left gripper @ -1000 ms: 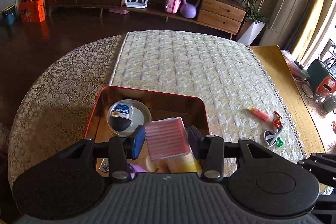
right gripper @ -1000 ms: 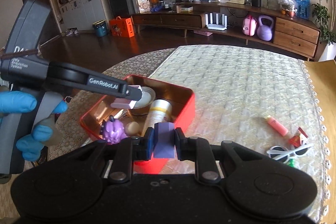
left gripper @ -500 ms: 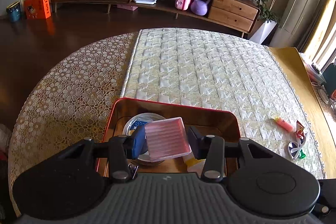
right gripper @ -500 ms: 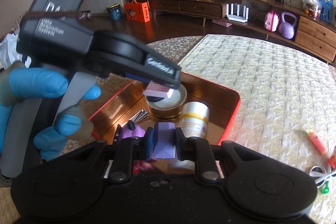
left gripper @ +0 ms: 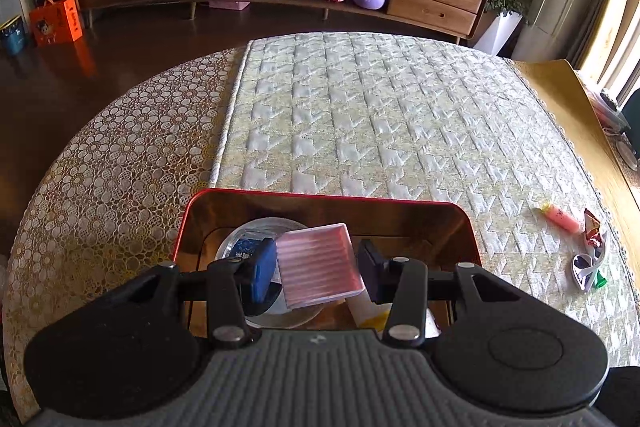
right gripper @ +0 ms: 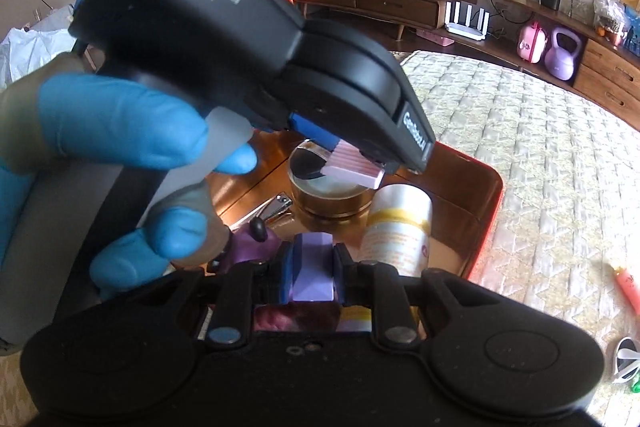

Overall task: Organize rigid objects
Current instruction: 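Release the pink comb into the red box with the left tool while the right tool releases the purple block, then withdraw both open tools from the red box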

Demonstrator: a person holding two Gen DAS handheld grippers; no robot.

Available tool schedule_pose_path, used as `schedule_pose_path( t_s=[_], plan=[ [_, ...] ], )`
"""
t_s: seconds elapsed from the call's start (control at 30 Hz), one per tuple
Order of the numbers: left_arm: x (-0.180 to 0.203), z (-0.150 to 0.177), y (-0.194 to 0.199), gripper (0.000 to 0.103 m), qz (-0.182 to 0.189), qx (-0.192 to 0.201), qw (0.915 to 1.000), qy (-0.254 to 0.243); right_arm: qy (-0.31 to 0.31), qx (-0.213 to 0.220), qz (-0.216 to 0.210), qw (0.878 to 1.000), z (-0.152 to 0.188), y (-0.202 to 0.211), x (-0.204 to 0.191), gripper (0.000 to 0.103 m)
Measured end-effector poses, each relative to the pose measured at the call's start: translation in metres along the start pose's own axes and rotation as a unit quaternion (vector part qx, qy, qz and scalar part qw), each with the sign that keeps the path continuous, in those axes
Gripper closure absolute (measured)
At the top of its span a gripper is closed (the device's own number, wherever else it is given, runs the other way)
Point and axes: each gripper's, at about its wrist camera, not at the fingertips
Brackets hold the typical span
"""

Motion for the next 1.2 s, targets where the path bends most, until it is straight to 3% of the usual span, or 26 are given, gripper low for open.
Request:
schedule_pose_path(
  t_s=[0.3,0.6,1.2],
  plan=[
    [0.005,0.0,-0.005,0.058,0.007,-0.007,0.9998,-0.017,-0.019,-0.002,-0.011,1.0,0.006,0.005,0.007,0.078],
    [-0.001,0.004,-0.008,0.058,-0.001,-0.019,0.9998,0.0,-0.048,0.013,-0.037,0.998,0.014,0.032,0.016,0.071],
    [0.003,0.017,0.017,0.05,0.008,-0.016,0.9998,0.01,-0.095,0.03,-0.027,0.995,0.024,0.062,0.036,0.063]
  ],
)
Point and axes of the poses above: each gripper's, at about its wrist camera, not at the fingertips, and y roughly against the way its jaws point, x to its right, z to its underside, and after that the axes turned 2 degrees about x, right-handed
